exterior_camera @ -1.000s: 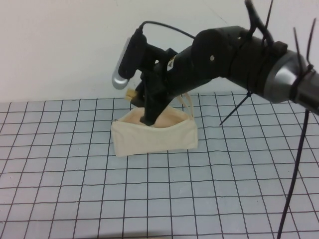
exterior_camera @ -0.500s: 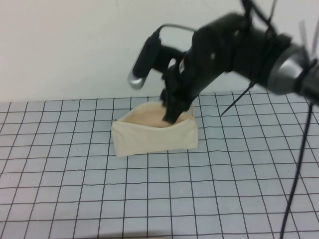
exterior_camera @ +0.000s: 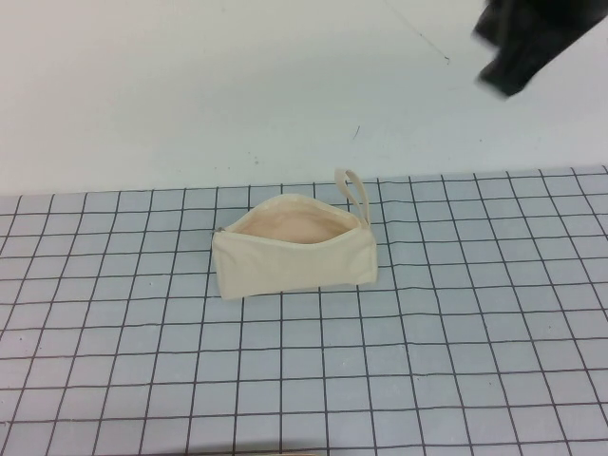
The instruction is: Put eraser into pencil case
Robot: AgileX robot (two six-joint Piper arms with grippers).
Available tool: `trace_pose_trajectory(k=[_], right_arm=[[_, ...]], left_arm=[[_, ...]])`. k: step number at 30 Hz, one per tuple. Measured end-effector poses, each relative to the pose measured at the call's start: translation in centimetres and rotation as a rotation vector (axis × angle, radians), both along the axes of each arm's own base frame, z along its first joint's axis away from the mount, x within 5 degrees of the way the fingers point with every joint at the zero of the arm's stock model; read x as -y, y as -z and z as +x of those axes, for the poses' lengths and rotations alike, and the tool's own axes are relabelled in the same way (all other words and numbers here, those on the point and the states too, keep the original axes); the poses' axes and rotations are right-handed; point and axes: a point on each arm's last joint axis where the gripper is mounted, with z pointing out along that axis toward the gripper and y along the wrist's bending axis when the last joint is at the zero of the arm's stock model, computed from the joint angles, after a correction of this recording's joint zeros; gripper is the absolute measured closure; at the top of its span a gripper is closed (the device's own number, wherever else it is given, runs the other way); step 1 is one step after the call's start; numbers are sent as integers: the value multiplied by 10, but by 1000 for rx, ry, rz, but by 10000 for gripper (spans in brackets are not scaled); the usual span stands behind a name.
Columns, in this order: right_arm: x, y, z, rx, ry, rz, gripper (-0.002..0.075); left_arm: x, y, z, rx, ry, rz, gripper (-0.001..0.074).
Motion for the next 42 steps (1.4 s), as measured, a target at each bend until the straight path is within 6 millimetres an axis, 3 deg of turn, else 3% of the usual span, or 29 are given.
trace_pose_trajectory(k=[4,8,13,23,32,37,42], right_arm=[[24,-37,-38,70,-24,110,720],[44,-41,-82,27,-104,191,720],[63,-11,-111,15,-126,208,721],[93,94,-167,-75,-150,310,723],[98,179,-181,-318,-106,232,723],[103,202,-183,-347,-102,150,724],[117,199,-181,-64,-70,270,724]], left_arm=[[0,0,0,0,0,0,736],[0,0,0,0,0,0,736],[0,0,0,0,0,0,736],[0,0,0,0,0,0,736],[0,0,0,0,0,0,736],[0,0,0,0,0,0,736],[0,0,0,0,0,0,736]])
